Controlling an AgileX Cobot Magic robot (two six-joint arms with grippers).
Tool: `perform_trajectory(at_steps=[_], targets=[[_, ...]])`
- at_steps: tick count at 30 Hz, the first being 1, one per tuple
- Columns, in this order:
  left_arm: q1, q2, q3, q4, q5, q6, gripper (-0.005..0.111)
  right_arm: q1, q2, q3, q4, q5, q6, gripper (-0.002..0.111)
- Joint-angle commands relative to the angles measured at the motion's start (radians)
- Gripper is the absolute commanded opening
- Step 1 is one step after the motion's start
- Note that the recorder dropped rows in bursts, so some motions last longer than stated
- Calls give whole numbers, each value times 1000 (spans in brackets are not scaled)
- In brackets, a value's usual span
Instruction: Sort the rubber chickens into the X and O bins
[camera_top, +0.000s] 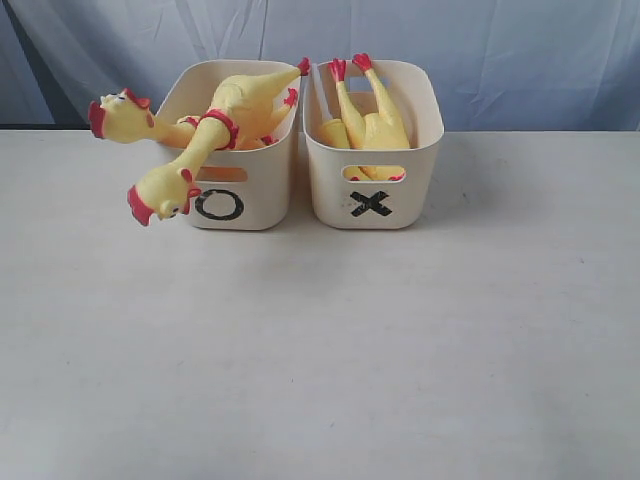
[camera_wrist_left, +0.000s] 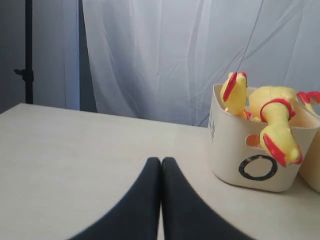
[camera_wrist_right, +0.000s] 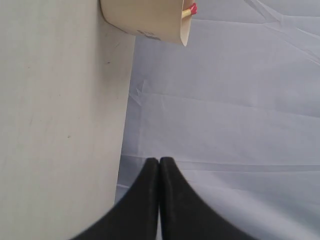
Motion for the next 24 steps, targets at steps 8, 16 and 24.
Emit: perform_trajectory(at_steps=[8,16,24], targets=[[-2,-5,5,0,103,-2,0,-6,-5,2,-5,-3,4,-1],[-2,-5,5,0,105,-2,0,-6,-5,2,28,-8,4,-1],[-2,-5,5,0,105,-2,0,-6,-5,2,28,-10,4,-1]])
